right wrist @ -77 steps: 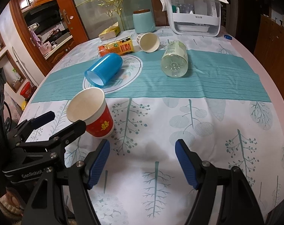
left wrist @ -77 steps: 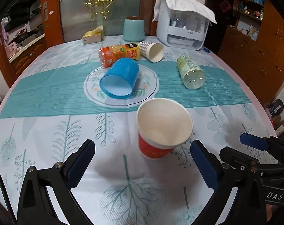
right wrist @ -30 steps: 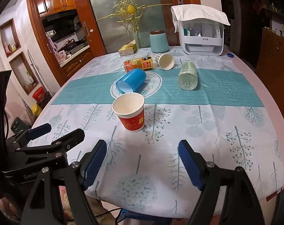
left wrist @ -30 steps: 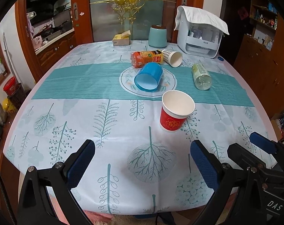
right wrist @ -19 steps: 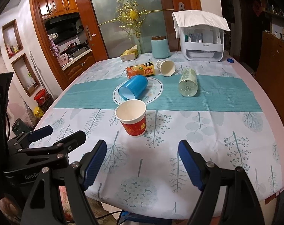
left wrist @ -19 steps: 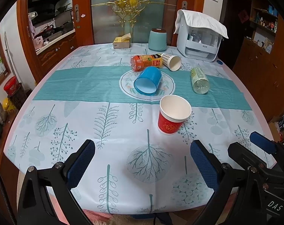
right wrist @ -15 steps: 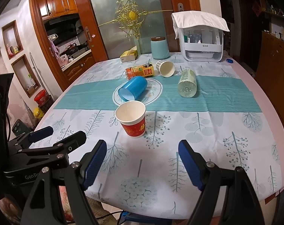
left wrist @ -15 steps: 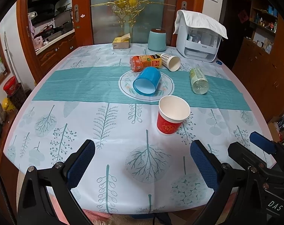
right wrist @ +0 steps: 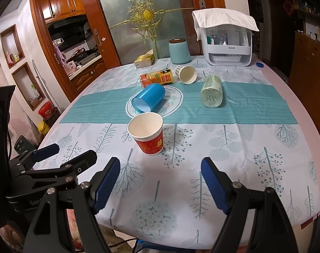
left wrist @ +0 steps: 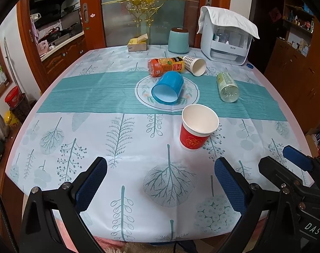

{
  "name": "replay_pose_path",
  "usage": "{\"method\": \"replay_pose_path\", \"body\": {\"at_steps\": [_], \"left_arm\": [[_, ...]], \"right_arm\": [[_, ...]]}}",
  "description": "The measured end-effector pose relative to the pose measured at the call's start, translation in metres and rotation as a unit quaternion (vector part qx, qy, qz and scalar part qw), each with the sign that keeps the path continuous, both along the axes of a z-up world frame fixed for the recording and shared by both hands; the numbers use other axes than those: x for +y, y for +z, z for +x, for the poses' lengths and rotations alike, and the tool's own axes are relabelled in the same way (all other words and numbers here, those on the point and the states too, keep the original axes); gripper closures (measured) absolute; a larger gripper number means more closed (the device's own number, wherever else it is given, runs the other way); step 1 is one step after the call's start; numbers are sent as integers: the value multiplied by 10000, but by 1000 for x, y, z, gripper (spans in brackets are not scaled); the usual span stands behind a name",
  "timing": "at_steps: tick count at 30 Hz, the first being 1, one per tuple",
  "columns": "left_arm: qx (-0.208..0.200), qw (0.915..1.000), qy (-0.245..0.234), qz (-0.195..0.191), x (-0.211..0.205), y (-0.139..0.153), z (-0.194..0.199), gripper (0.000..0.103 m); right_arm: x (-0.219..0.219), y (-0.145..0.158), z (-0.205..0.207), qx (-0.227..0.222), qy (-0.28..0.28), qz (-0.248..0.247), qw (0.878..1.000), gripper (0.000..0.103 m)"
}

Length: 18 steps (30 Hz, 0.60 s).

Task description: Flip cup upright

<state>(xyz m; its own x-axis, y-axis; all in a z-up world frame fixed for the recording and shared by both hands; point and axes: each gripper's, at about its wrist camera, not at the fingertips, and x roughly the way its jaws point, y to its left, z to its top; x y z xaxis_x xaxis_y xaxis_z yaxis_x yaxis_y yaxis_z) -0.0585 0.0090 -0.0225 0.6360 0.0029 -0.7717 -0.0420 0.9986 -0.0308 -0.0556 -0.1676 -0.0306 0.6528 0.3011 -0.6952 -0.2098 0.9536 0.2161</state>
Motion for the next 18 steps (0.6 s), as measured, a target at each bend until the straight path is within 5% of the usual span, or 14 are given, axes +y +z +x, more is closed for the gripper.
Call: {"method": "replay_pose_path", "body": {"at_steps": [18], "left_arm": [[177,9998,16,-17,2,-12,13,2]], "right_arm": [[1,-10,13,170,-22,43,9998,23]]}}
